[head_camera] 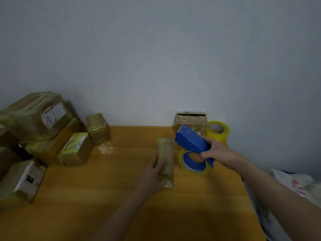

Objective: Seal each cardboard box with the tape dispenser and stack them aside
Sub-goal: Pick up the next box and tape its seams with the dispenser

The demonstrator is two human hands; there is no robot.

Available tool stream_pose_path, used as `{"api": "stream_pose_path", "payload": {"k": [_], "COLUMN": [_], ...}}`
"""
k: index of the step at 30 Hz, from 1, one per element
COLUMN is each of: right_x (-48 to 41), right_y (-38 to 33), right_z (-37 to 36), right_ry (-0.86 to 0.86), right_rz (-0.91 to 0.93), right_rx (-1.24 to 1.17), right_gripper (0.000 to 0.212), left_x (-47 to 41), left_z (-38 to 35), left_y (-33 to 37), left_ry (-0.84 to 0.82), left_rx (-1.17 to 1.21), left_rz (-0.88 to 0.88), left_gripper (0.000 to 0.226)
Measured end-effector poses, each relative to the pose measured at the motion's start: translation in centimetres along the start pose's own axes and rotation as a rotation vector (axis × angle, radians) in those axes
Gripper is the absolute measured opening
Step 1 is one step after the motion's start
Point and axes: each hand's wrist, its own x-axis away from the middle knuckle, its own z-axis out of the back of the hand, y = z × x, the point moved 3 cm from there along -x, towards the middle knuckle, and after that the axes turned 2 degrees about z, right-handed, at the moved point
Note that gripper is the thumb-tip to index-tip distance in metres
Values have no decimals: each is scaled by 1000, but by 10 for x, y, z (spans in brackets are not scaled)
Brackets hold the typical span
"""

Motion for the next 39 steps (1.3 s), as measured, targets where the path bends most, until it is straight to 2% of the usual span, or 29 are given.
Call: {"api": "stream_pose_path", "payload": {"k": [2, 4, 6, 8, 10, 16, 18, 23, 27, 29, 32, 39], "right_x": [2, 5, 9, 11, 14, 19, 21, 22, 21, 20, 17, 15], "right_y": [1, 3, 4, 3, 1, 0, 4, 3, -8, -11, -12, -19], "right_z": [2, 3, 3, 0, -6, -18, -19, -18, -19, -19, -18, -27], "right_ry": [-19, -46, -78, -107, -145, -192, -201, -191, -201, -198, -198, -162], "right_rz": [31, 61, 85, 103, 114, 121, 104, 104, 168, 198, 228, 311], "right_rx": [-24, -35, -59, -62, -50, 31, 64, 91, 194, 244, 315, 536], "right_gripper": [55, 58, 64, 68, 71, 69, 68, 67, 61, 60, 60, 63], "left_x": [0, -3, -9, -15, -19, -16, -12, -4, -4, -4, -3, 2], "left_z": [10, 26, 47, 61, 68, 61, 58, 55, 57, 61, 63, 63], "left_y": [3, 10, 20, 37, 52, 54, 48, 44, 42, 38, 33, 21], "left_ry": [87, 254, 332, 181, 21, -11, -42, -43, -19, 2, 36, 137], "left_rx": [34, 150, 503, 980, 1173, 1240, 1239, 1307, 1400, 1285, 1092, 943], "left_rz": [-13, 32, 168, 292, 351, 399, 413, 412, 538, 525, 497, 471], "left_gripper": [73, 67, 59, 63, 59, 23, 17, 25, 44, 42, 24, 15]}}
